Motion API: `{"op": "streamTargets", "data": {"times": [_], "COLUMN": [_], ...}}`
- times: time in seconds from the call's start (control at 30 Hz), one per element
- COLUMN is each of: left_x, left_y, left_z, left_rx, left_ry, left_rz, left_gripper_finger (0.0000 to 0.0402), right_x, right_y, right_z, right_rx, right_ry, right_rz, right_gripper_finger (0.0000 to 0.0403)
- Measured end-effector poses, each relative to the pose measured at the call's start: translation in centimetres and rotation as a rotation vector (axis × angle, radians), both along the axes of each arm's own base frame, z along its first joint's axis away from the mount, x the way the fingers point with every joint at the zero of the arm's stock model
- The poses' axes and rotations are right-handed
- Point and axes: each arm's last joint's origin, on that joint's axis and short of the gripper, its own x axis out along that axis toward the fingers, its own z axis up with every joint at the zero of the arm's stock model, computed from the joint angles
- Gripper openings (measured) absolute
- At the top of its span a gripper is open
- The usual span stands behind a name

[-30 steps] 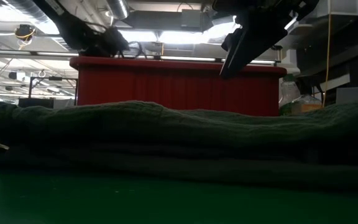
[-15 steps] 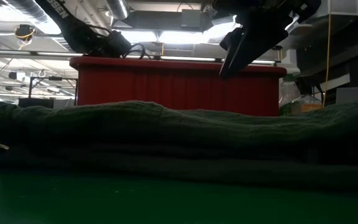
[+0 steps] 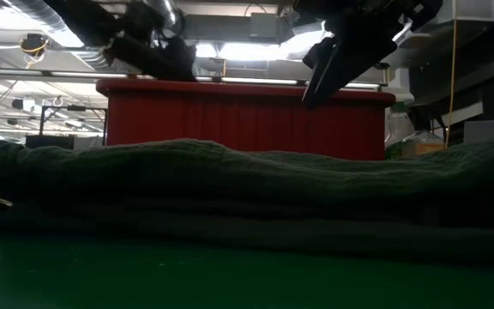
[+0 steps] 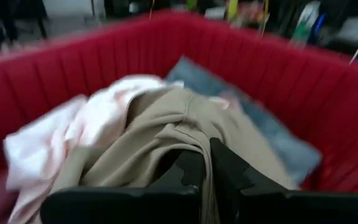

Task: Fold laundry
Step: Fold the grey shorts

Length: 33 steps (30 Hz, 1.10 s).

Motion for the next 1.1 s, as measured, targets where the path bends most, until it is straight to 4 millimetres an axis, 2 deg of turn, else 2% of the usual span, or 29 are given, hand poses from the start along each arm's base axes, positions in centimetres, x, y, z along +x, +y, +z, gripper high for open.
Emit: {"op": "streamTargets", "data": {"times": [0.13,0.3,0.57,0.67,0.77,0.9,1.1], "left_x": [-0.8,-2.1,-3.7,-4.0,-4.2,-4.1,-3.5], "left_y": [-1.3,-3.0,-4.5,-4.8,-5.0,-5.0,-5.8], "left_z": [2.8,6.2,10.1,10.9,11.2,11.2,11.2], "left_rx": [0.059,0.152,0.216,0.197,0.146,0.067,0.037], "left_ry": [-0.136,-0.323,-0.693,-0.819,-0.892,-0.929,-0.922], "left_rz": [-0.008,-0.021,-0.068,-0.113,-0.144,-0.176,-0.246], "left_gripper_finger": [0.0005,0.0005,0.0005,0.0005,0.0005,0.0005,0.0005], "right_x": [-0.1,-0.9,-2.0,-2.1,-1.8,-1.3,-0.5], "right_y": [-0.1,-0.7,-2.0,-2.3,-2.3,-2.5,-4.3], "right_z": [0.7,2.6,6.3,7.4,8.4,9.2,10.0], "right_rx": [-0.01,-0.103,-0.346,-0.403,-0.376,-0.327,-0.24], "right_ry": [-0.04,-0.128,-0.358,-0.444,-0.541,-0.629,-0.702], "right_rz": [-0.013,-0.067,-0.324,-0.414,-0.465,-0.458,-0.419], "right_gripper_finger": [0.017,0.017,0.017,0.017,0.017,0.017,0.017]}}
